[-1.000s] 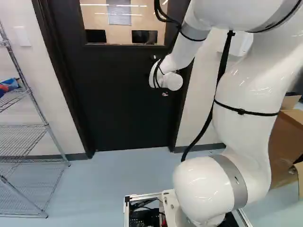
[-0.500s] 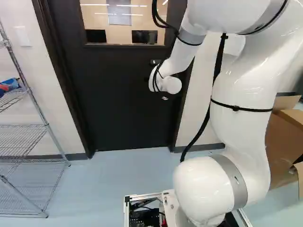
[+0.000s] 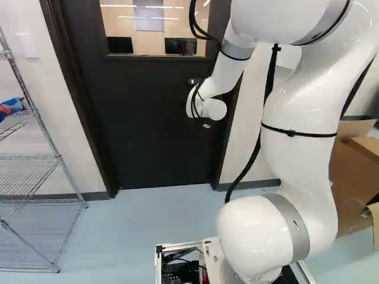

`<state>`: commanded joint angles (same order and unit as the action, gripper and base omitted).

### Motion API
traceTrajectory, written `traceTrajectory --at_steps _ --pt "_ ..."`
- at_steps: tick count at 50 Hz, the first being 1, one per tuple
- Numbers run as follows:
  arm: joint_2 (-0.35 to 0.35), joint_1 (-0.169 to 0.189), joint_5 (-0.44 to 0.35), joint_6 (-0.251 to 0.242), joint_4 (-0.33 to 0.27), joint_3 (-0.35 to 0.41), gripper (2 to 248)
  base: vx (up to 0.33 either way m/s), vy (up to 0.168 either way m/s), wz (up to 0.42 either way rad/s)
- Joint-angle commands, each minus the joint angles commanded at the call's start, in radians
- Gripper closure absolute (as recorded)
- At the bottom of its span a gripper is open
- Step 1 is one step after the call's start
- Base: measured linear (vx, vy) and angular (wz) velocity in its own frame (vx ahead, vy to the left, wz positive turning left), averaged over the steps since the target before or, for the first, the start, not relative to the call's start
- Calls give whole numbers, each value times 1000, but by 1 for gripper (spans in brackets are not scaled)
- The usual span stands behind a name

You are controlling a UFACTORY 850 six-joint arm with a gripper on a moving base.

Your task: Open the door and move inside

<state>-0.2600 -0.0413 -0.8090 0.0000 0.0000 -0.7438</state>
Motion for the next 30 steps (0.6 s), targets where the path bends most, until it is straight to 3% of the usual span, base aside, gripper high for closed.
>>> traceTrajectory --at_steps 30 --pt "87 13 0 0 0 84 3 0 0 0"
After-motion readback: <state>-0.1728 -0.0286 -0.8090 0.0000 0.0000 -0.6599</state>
